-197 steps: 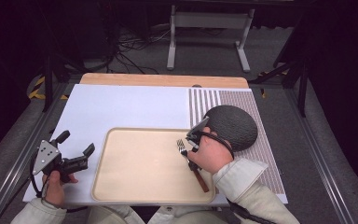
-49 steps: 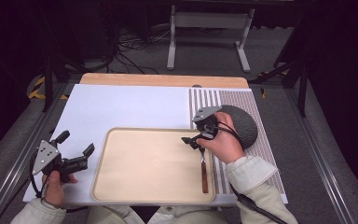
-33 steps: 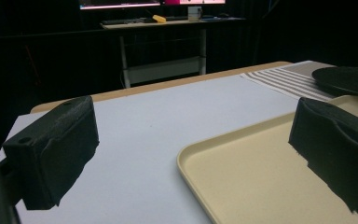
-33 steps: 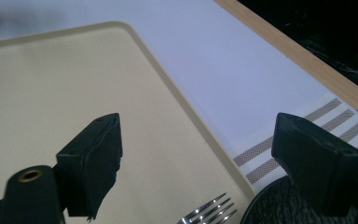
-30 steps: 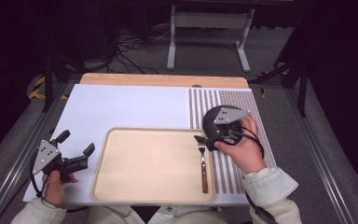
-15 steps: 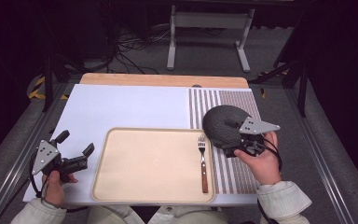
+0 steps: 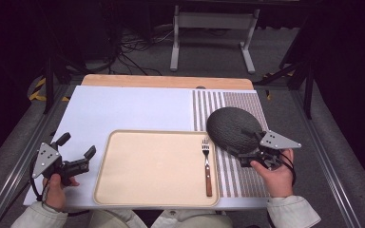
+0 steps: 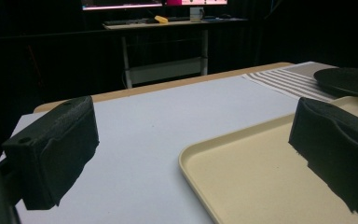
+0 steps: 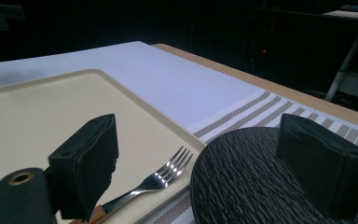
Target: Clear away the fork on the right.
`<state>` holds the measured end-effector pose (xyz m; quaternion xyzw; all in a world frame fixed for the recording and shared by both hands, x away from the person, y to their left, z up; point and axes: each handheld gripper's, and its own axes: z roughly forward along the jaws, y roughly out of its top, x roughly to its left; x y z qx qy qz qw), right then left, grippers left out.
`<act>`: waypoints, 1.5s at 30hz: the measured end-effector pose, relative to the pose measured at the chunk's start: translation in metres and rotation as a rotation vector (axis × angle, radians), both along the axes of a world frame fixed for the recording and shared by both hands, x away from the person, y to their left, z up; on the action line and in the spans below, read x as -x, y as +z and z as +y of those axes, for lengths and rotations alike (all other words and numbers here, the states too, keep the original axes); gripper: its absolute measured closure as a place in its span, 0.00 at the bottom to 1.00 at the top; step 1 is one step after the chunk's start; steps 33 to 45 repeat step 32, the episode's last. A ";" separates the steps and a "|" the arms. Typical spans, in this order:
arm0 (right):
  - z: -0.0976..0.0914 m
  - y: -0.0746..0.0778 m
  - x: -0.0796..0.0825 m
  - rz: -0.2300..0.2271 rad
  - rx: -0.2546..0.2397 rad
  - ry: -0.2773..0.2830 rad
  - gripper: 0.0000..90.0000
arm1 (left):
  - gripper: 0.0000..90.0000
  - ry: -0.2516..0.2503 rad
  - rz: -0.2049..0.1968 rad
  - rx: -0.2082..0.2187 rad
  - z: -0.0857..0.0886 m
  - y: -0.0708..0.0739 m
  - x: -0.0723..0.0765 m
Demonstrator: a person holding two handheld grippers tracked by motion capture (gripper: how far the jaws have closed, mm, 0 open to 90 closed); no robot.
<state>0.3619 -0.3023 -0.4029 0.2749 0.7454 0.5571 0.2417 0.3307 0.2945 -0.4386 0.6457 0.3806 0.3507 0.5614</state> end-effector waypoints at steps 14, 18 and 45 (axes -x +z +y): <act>-0.023 -0.035 0.017 0.037 -0.010 -0.068 0.14 | 0.02 0.003 -0.008 0.013 0.002 0.001 0.000; -0.025 -0.041 0.020 0.045 -0.007 -0.083 0.14 | 0.02 0.001 -0.008 0.015 0.002 0.001 0.000; -0.027 -0.041 0.020 0.051 0.000 -0.110 0.12 | 0.02 0.000 0.007 0.035 0.005 -0.001 -0.002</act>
